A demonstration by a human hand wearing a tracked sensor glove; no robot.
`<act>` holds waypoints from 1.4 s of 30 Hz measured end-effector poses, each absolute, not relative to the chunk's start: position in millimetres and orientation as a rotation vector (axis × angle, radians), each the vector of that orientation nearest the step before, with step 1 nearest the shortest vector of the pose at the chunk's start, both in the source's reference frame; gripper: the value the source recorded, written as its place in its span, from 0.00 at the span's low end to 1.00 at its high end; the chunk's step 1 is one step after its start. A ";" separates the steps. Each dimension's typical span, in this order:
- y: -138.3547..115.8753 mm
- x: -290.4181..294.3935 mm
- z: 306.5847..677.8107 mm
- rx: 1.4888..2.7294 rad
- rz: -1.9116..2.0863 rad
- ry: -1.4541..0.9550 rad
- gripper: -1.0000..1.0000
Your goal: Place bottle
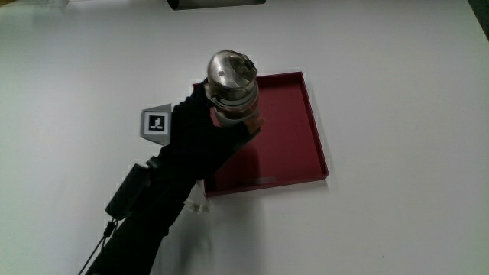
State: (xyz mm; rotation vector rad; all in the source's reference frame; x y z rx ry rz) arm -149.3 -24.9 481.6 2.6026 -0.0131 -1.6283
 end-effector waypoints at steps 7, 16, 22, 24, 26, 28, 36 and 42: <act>-17.3 -136.5 506.4 2.496 -1.563 -0.098 0.50; -11.4 -130.4 528.7 2.438 -1.577 -0.126 0.50; -10.6 -131.8 531.1 2.402 -1.582 -0.163 0.50; -10.2 -133.5 534.2 2.399 -1.586 -0.175 0.50; -9.8 -134.2 535.4 2.399 -1.598 -0.168 0.50; -9.7 -133.4 536.0 2.392 -1.598 -0.163 0.50; -9.3 -132.7 535.4 2.381 -1.582 -0.184 0.37; -7.7 -133.9 538.4 2.373 -1.605 -0.186 0.26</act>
